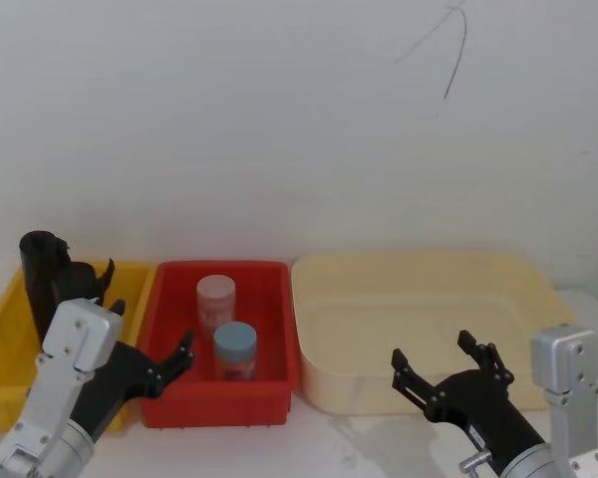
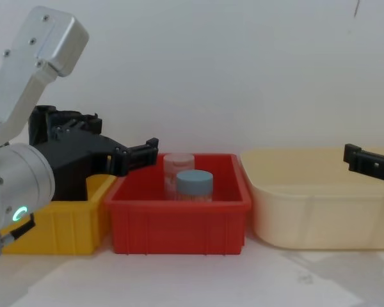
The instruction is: Pick up the garbage bag with the one hand and transfer it to the other hand.
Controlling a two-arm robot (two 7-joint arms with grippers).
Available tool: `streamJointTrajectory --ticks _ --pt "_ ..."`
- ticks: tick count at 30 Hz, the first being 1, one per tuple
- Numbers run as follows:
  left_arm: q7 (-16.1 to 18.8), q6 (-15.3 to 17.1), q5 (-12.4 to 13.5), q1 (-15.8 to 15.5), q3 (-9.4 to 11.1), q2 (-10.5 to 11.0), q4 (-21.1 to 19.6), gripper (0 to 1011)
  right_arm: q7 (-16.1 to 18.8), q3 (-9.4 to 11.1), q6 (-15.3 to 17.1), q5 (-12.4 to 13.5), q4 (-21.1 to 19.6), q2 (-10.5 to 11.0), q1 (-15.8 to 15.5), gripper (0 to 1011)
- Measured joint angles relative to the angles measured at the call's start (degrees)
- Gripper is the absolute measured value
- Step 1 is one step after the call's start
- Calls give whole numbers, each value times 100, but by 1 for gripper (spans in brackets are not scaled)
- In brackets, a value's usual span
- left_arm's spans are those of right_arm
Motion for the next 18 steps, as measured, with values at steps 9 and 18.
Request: streamJointTrajectory --ticks 9,18 --pt "0 0 0 0 0 0 0 1001 0 0 0 0 0 0 0 1000" --pt "0 0 0 0 0 0 0 1001 0 0 0 0 0 0 0 1000"
